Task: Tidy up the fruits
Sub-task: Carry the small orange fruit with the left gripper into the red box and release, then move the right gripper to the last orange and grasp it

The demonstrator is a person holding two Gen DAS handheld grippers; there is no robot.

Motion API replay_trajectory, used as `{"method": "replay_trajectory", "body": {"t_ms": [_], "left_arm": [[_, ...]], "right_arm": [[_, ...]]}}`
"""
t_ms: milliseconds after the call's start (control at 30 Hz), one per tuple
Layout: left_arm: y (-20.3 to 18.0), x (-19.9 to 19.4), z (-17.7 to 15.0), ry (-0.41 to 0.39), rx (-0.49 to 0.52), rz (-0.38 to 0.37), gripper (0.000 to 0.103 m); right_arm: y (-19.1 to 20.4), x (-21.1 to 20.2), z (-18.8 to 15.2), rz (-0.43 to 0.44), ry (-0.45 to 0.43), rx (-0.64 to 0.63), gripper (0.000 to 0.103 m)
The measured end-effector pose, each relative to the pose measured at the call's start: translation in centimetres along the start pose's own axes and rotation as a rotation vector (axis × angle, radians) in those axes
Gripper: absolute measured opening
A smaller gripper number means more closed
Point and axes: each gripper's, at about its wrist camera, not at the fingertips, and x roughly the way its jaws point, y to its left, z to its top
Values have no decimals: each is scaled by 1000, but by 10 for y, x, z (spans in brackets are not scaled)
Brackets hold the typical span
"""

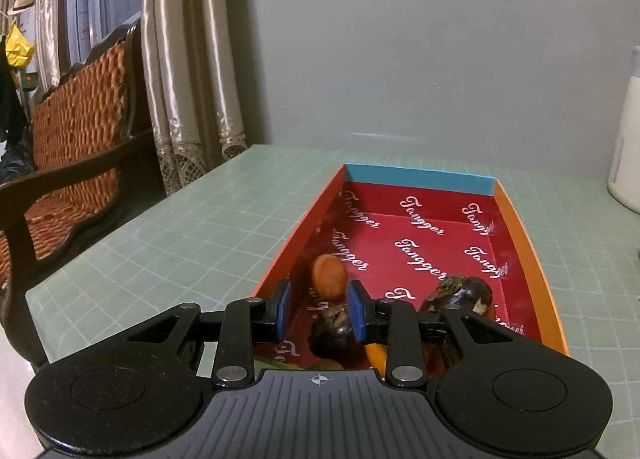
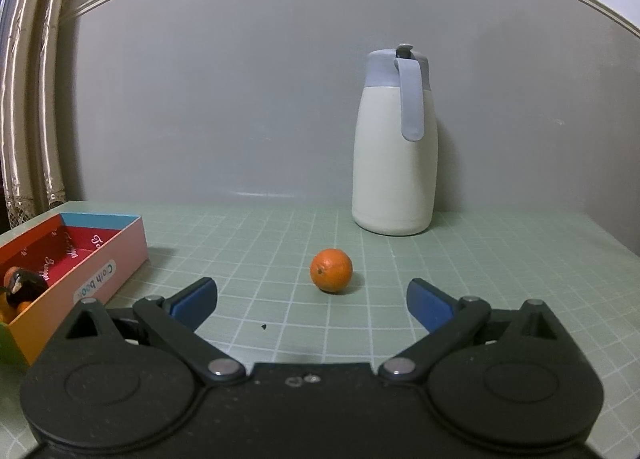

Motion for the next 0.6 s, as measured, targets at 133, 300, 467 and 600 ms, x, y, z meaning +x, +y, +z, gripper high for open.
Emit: {"method": "replay_trajectory", "body": {"t_ms": [133, 300, 467, 600], "left_arm": [[-2, -13, 2, -46, 9, 5, 61], [-14, -40, 6, -111, 35, -20, 72], [-30, -62, 5, -143, 52, -60, 90], [-44, -77, -6, -154, 64, -95, 92]], "right_arm": [[-2, -1, 0, 0, -2, 2, 102], [-3, -2, 0, 0, 0, 6, 102], [-6, -3, 0, 0, 4, 11, 102], [-11, -5, 0, -5, 5, 16, 102]]}}
